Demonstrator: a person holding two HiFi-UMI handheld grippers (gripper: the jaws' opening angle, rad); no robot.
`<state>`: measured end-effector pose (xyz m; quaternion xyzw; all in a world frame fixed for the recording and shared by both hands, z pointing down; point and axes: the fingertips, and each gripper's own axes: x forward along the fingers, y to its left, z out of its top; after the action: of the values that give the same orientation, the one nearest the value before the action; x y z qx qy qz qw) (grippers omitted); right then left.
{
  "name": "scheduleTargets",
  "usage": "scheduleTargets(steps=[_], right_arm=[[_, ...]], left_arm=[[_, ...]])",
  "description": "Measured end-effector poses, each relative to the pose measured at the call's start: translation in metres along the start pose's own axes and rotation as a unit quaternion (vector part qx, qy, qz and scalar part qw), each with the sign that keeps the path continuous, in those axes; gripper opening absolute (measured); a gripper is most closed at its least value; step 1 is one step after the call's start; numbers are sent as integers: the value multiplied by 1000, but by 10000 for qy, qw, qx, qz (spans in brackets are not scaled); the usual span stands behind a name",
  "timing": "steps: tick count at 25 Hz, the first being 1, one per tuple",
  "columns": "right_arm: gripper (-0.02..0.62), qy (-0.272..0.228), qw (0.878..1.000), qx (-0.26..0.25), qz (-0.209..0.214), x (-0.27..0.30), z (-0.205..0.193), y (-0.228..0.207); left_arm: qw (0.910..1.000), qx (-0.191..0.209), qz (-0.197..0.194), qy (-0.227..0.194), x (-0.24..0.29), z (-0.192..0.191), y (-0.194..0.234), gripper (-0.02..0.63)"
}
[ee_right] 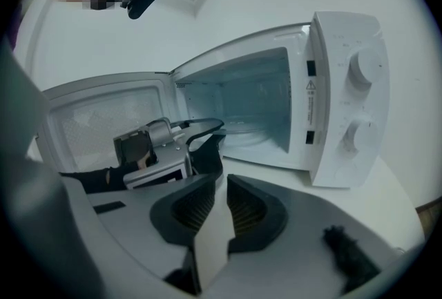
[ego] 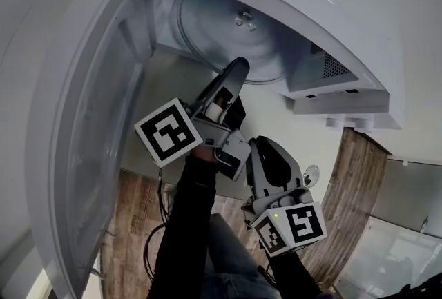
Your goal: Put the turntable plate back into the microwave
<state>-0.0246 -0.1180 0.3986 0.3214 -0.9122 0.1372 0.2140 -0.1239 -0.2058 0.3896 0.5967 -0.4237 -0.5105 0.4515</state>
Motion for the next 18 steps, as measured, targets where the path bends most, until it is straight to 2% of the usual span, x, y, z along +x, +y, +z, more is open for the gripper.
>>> scheduleTargets(steps=[18], right_arm=[[60, -62, 9999, -14, -96, 4, 3, -2]], left_arm=[[9997, -133, 200, -24, 17, 3, 12, 88]])
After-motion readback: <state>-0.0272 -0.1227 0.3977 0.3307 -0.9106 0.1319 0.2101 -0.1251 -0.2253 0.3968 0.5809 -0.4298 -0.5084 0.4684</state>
